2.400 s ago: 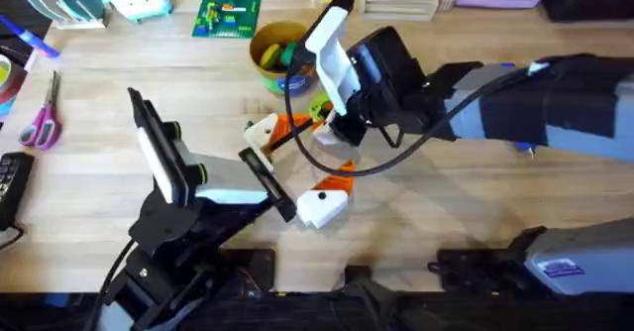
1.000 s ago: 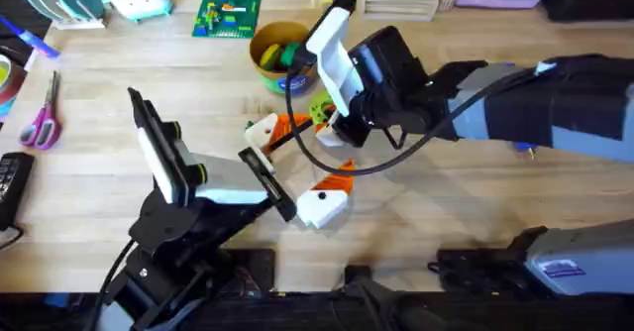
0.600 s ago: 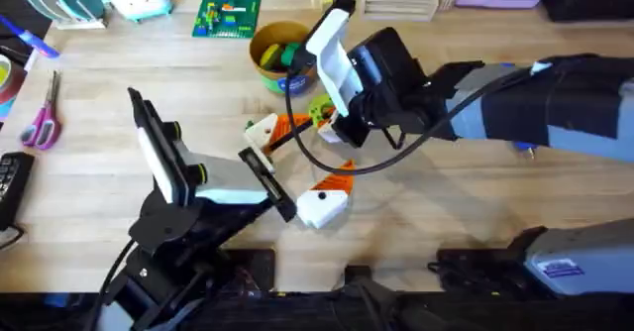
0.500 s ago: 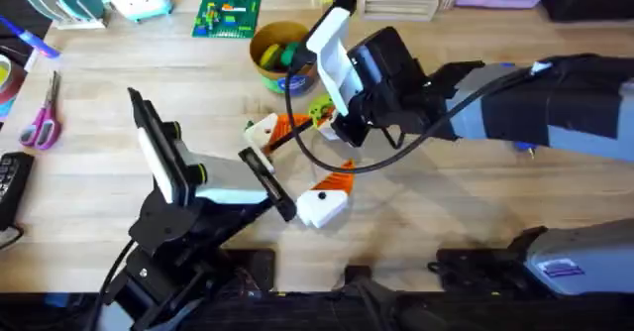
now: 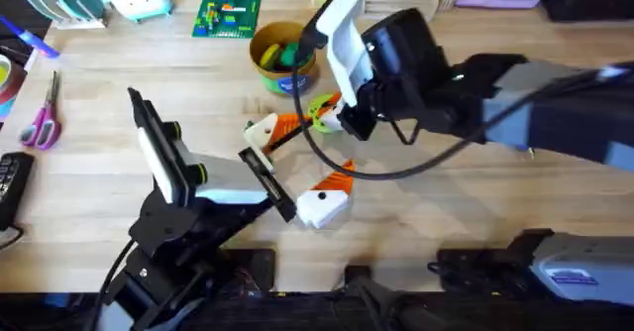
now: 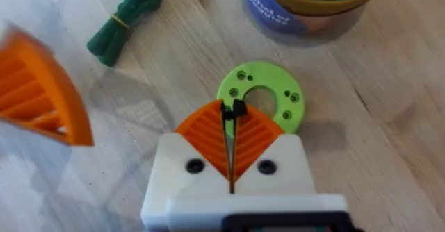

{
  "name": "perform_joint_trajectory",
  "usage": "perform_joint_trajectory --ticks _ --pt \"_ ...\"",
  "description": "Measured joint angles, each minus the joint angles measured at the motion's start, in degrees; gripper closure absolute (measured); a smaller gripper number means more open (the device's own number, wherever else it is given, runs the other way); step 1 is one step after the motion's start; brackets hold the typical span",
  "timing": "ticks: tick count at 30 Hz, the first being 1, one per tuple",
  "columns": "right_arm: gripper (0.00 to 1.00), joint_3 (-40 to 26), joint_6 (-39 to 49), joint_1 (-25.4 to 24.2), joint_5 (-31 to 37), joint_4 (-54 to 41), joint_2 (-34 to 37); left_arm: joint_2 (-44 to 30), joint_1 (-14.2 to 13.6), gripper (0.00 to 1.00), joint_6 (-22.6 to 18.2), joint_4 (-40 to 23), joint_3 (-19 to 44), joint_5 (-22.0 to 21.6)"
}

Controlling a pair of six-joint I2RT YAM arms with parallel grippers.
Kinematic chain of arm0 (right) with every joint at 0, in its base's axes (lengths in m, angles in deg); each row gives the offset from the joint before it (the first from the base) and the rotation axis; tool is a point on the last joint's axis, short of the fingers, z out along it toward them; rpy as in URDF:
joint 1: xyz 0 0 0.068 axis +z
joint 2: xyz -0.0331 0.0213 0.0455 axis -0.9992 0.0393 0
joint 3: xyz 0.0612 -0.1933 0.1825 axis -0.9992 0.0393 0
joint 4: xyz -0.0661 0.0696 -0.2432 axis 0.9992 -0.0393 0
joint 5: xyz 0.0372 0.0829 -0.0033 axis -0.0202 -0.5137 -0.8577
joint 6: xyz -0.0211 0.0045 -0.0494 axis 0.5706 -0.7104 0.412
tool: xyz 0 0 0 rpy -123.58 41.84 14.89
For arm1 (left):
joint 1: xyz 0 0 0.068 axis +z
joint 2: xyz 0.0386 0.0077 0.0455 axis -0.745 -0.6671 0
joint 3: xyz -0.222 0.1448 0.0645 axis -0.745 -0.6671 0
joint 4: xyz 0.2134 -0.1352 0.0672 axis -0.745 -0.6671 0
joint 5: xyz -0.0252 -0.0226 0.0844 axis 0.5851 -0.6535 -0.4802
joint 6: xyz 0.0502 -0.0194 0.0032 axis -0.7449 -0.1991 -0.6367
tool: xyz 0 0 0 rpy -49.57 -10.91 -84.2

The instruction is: Pick up the gripper from the table and insert it into the empty holder that is missing its gripper. Then pick up a screw, insert it into the mounting hole, and use the screwdriver to tighten it. Finally, clean up the table by picking up the vegetable and placing it into the bucket.

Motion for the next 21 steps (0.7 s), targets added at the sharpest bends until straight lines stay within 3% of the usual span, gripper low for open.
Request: perform_joint_trajectory --ticks 5,9,21 --pt "0.994 -3.8 1.3 -0.6 0.0 -11.8 -5.8 0.0 0.0 0.01 0.0 0.0 0.0 0.0" --pt "0.994 -10.6 2.5 -0.6 0.0 -23.1 -6.7 0.0 0.0 0.009 0.0 0.0 0.0 0.0" --pt "0.994 -27.5 1.8 1.7 -0.9 -32.1 -6.7 0.0 0.0 0.009 0.0 0.0 0.0 0.0"
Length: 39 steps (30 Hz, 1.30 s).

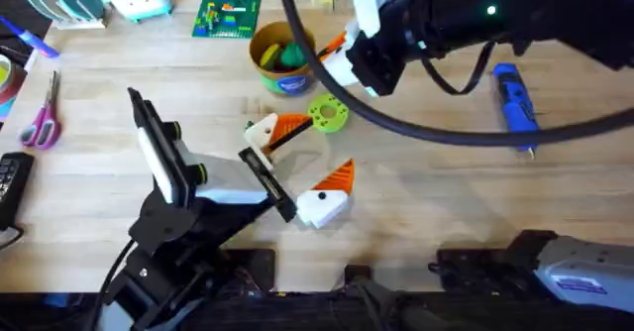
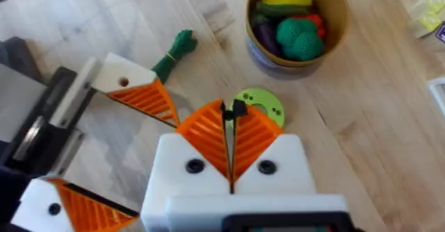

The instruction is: Pick up the gripper from the table and insert it into the empty holder that is missing its gripper. Then pick up a screw, insert it into the mounting hole, and use the screwdriver to tighten it. Finally, clean up the table by picking up the vegetable and placing it into the bucket.

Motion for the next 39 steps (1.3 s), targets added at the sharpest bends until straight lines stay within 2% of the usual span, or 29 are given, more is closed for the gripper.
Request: perform_joint_trajectory --ticks 13,39 --pt "0.994 -0.8 -4.3 10.2 -2.1 2.4 -0.1 0.0 0.0 0.009 0.0 0.0 0.0 0.0" --pt "0.994 -0.9 -7.9 12.1 -3.7 2.9 5.5 0.0 0.0 0.009 -0.1 0.0 0.0 0.0"
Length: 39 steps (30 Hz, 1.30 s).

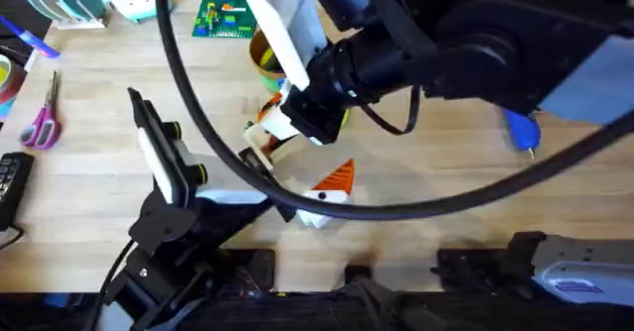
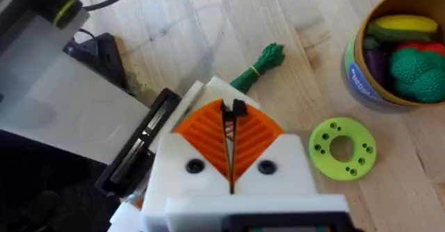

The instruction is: Pick up the gripper from the table and insert it into the empty holder that is missing its gripper. Then pick up a screw, insert it into the mounting hole, and use the screwdriver to tighten it. Finally, clean up the table by picking up the vegetable and placing it into the bucket.

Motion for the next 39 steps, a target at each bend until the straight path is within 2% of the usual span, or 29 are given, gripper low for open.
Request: perform_joint_trajectory --ticks 39 --pt "0.994 -0.3 0.9 1.2 0.5 -1.5 1.9 0.0 -0.1 0.009 -0.7 0.0 0.0 0.0"
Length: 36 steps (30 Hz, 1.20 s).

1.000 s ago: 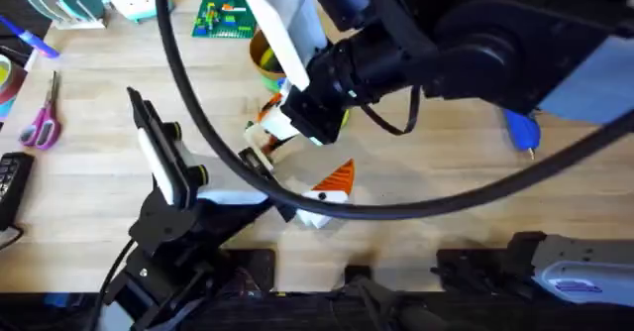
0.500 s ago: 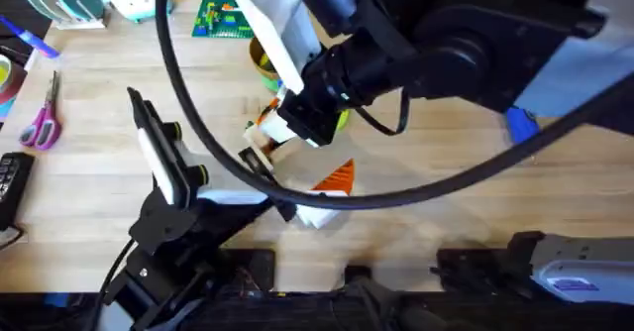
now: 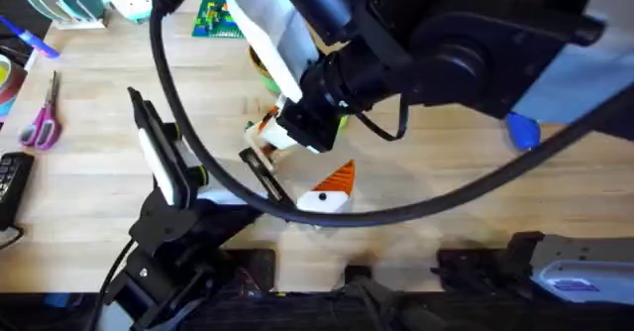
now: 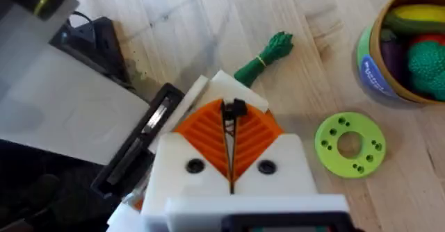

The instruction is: Pick up the gripper from the table and insert it into the empty holder that is missing its gripper. Then pick up a screw, insert it into the mounting hole, and use the screwdriver to tighten it. Finally, clean up the table by picking up the vegetable and placing it into the bucket.

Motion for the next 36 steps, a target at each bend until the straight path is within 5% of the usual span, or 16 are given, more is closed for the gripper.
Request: perform_joint_trajectory --ticks 17,20,25,36 --pt "0.994 0.0 0.0 0.1 0.2 1.5 1.3 0.0 0.0 0.01 0.0 0.0 0.0 -0.1" --pt "0.723 0.0 0.3 0.1 0.2 1.5 1.3 0.0 0.0 0.009 0.0 0.0 0.0 0.0" --pt "0.085 -0.1 0.8 -0.7 2.2 1.8 1.2 0.0 0.0 0.009 0.0 0.0 0.0 -0.1" --pt "0.032 -0.1 0.9 -5.4 1.6 1.0 -6.8 0.0 0.0 0.01 0.0 0.0 0.0 0.0"
